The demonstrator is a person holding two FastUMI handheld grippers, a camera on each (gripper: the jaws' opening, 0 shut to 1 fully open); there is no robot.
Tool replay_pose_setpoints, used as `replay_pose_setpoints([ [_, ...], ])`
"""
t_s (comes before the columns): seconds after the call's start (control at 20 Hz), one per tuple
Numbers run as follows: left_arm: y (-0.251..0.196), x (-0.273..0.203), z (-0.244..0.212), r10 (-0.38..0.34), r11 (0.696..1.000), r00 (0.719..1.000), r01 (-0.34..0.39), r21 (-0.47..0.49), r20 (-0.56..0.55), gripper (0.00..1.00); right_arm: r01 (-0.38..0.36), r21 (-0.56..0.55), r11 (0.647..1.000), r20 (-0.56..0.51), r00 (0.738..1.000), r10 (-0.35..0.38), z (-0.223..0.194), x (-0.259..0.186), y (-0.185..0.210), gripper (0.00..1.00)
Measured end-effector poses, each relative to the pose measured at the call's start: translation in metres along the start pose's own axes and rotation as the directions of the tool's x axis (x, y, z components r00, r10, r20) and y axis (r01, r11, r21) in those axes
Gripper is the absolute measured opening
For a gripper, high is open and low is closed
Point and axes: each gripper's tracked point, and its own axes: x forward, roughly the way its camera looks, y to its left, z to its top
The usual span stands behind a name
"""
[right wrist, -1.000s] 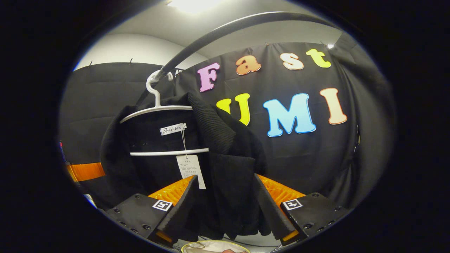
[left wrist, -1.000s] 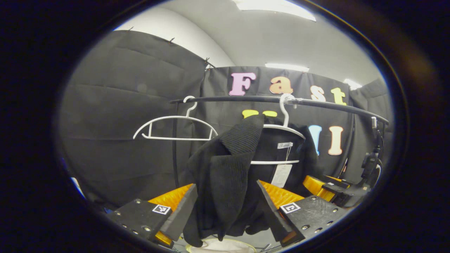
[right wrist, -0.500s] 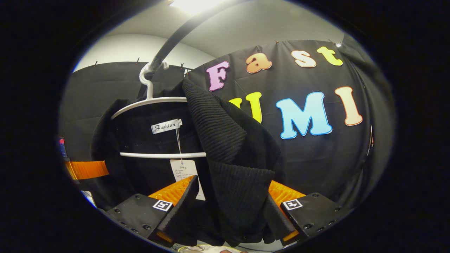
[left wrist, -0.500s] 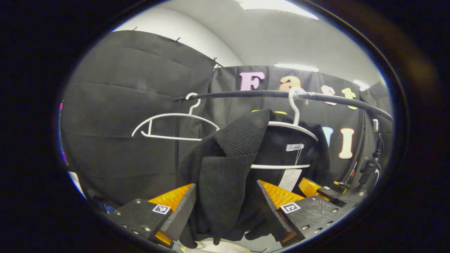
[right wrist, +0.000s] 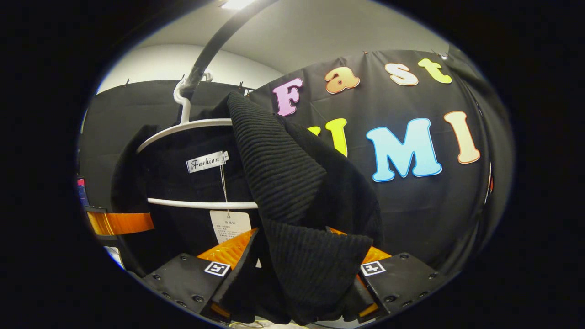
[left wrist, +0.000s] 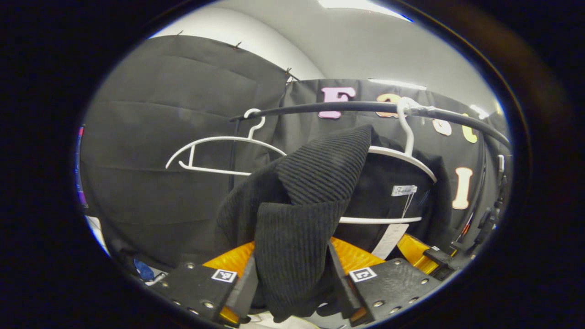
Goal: Grasp the clothes on the hanger with both hands and then place them into the laundry hamper below.
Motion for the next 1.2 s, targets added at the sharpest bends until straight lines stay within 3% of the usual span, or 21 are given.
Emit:
replay_pose_setpoints([
  [0.15,-0.008,0.003,-0.002,-0.018,0.999,1.000,0.017,-0.039,-0.008,0.52,-0.032,-0.029,0.999,0.004,0.999,0.032,0.002,-0.001,0.005,0.24],
  [0.25,0.008,-0.002,-0.001,0.056,0.997,0.998,-0.056,-0.050,-0.004,0.25,-0.034,-0.019,0.999,0.011,0.999,0.034,0.002,0.000,0.007,0.20],
  [0.3,-0.002,0.002,-0.004,0.019,0.998,1.000,-0.019,-0.062,-0.005,0.11,-0.062,-0.004,0.998,0.014,0.998,0.062,0.004,0.000,0.009,0.15],
  [0.35,-0.008,0.001,-0.003,-0.011,0.998,1.000,0.011,-0.068,-0.001,0.10,-0.092,0.009,0.996,0.015,0.996,0.092,0.003,0.000,0.013,0.10],
  [0.45,-0.006,-0.008,0.011,-0.048,0.995,0.998,0.052,-0.087,0.042,0.02,-0.154,0.038,0.987,0.005,0.988,0.154,0.002,-0.002,0.020,0.02],
  [0.5,-0.008,-0.013,0.015,-0.068,0.994,0.996,0.072,-0.084,0.054,0.03,-0.160,0.037,0.986,-0.001,0.987,0.161,0.002,0.001,0.019,0.02],
  [0.7,-0.004,-0.028,0.029,-0.093,0.995,0.993,0.096,-0.033,0.079,0.03,-0.113,0.035,0.993,0.026,0.993,0.112,0.017,-0.010,0.003,0.00],
  [1.2,0.008,-0.041,0.051,-0.139,0.987,0.984,0.147,-0.071,0.108,0.02,0.018,-0.002,1.000,0.099,0.995,-0.017,0.045,-0.041,-0.029,0.00],
])
